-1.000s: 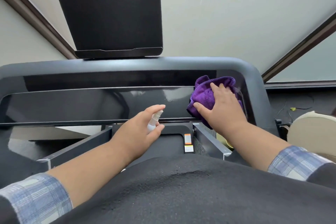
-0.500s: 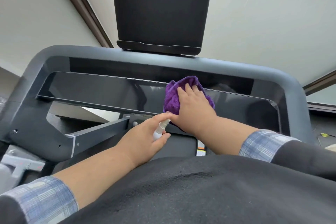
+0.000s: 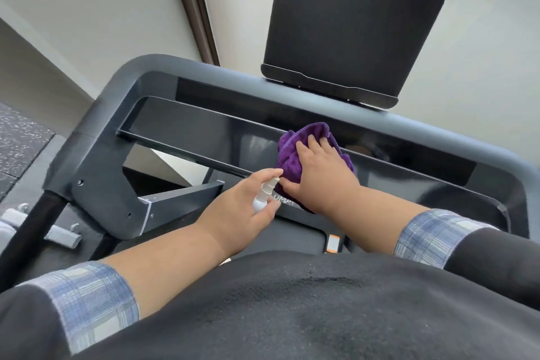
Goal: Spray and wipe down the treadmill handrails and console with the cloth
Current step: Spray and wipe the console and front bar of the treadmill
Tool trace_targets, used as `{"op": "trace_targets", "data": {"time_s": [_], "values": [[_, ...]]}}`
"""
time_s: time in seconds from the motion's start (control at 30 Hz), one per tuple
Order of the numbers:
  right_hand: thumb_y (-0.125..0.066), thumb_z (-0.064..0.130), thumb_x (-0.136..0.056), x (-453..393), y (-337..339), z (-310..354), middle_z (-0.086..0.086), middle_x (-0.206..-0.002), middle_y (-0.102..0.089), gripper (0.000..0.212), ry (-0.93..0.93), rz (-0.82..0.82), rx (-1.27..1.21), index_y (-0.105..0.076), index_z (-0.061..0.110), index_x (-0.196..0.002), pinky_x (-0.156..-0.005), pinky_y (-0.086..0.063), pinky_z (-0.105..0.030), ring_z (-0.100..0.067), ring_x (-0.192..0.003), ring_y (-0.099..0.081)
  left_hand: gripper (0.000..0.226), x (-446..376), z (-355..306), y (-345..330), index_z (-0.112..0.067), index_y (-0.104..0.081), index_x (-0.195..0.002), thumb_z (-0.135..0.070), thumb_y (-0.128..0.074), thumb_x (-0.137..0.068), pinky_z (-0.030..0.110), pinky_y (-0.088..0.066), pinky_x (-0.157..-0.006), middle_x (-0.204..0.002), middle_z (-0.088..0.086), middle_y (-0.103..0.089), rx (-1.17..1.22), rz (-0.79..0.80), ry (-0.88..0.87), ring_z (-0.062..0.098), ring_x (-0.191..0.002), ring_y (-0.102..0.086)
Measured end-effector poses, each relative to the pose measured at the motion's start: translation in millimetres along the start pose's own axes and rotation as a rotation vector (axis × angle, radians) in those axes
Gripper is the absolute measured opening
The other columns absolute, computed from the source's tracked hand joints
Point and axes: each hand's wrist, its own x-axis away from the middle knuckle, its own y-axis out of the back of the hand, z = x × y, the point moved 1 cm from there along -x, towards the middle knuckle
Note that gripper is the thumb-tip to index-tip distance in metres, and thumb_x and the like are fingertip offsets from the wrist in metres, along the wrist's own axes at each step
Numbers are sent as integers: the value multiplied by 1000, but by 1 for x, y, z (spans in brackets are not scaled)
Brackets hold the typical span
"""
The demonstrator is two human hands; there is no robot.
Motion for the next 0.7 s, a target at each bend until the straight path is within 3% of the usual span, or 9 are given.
{"op": "trace_targets", "data": {"time_s": [0.17,0.33,0.53,0.7], "values": [[-28,79,-78,-32,1,59,-18,-157,-34,98,4,11,16,-35,12,-149,-119,-29,-50,-38,-146,-27,50,6,41,44,-66,-31,-131,-48,-53,-91,12,-38,-82,-103,-28,-58,9,20,12,-9,-98,-52],[-43,77,-81,-72,-1,126,-19,-160,-28,98,30,33,38,-29,11,-152,-120,-25,-50,-38,-148,-22,51,19,85,93,-71,-29,-129,-50,-53,-90,28,-46,-91,-106,-26,-60,49,-24,48,1,-102,-56],[-47,74,-83,-124,-3,216,-19,-159,-28,94,98,45,59,-31,11,-150,-119,-24,-51,-38,-148,-19,50,39,130,144,-73,-28,-126,-51,-51,-88,21,-44,-87,-102,-33,-59,113,-112,73,-4,-97,-57],[-47,73,-83,-155,-5,274,-20,-160,-25,98,151,47,119,-25,9,-154,-120,-23,-49,-41,-148,-19,52,56,153,173,-71,-28,-128,-46,-55,-91,20,-44,-87,-99,-24,-61,129,-137,98,-1,-97,-58]]}}
